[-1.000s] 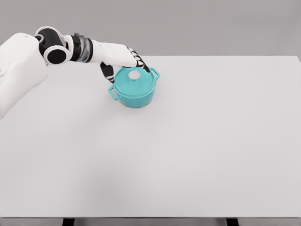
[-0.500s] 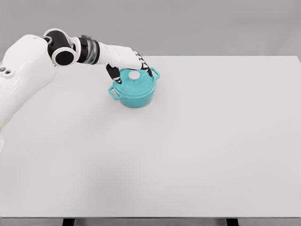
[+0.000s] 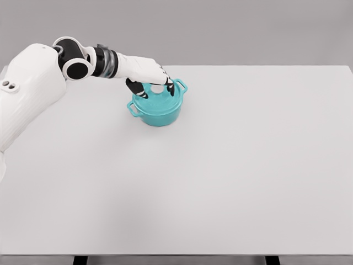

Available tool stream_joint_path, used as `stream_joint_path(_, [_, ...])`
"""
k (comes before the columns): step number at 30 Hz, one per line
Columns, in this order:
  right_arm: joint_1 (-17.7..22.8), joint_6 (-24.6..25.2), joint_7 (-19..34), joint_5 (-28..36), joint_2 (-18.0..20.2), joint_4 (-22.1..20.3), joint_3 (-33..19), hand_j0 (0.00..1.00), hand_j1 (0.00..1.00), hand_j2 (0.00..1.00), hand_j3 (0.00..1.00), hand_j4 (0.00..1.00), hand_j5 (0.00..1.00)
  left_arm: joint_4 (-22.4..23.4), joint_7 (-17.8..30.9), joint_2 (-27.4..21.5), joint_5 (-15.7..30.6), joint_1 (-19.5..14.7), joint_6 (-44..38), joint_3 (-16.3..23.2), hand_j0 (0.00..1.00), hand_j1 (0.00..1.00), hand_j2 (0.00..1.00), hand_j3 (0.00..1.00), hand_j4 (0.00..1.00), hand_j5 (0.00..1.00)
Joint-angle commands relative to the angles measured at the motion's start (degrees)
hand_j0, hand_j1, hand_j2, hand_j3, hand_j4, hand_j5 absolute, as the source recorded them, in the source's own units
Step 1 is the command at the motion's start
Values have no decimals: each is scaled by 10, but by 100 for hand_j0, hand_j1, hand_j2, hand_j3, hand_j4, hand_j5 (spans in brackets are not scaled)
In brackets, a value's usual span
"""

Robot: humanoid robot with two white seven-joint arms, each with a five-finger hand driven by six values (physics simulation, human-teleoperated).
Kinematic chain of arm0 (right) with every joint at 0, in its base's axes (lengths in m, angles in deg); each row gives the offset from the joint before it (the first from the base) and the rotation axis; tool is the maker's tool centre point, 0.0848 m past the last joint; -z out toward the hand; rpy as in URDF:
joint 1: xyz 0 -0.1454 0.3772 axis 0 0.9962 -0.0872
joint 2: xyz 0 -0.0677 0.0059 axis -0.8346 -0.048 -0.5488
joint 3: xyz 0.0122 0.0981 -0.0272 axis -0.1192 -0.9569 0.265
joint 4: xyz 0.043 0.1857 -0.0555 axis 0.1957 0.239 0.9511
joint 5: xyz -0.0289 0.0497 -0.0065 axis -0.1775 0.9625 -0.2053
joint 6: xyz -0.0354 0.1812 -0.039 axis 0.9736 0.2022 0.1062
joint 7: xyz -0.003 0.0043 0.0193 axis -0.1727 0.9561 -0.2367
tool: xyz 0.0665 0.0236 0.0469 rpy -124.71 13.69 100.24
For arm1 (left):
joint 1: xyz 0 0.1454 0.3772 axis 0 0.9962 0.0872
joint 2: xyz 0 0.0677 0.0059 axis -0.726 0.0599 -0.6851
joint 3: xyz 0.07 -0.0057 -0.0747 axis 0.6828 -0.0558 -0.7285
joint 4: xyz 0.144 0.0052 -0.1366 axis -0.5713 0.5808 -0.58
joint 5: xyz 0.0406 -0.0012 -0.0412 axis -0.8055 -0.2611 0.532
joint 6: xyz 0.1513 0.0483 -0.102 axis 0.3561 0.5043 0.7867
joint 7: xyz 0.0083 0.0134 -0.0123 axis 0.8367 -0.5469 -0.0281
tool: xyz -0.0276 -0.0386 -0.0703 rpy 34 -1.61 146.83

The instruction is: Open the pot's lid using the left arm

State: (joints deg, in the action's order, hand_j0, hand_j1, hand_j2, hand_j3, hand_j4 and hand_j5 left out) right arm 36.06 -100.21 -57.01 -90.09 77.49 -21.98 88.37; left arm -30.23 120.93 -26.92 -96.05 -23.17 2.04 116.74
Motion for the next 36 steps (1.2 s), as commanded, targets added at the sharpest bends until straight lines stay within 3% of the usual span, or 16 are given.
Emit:
stream_joint_path(1, [0,-1,0,0,0,0,0,100,100,100,100,100,100,0,0,0,2,0,-1,-1,71,71,71,71,71,71])
stream_joint_path(4, [0,0,0,0,0,0,0,100,100,100,100,100,100,0,0,0,2,0,-1,-2,71,71,71,71,71,71])
stream_joint_path(13, [0,-1,0,0,0,-1,0,100,100,100,100,100,100,0,0,6,2,1,-1,-1,54,54,54,54,54,54])
stream_joint_path(24, [0,-1,0,0,0,0,0,100,100,100,100,100,100,-7,0,-6,6,-2,-1,-2,45,45,45,45,45,45])
stream_joint_path(36, [0,-1,0,0,0,0,0,100,100,100,100,100,100,-13,0,-85,6,-7,-1,-2,42,42,42,42,42,42])
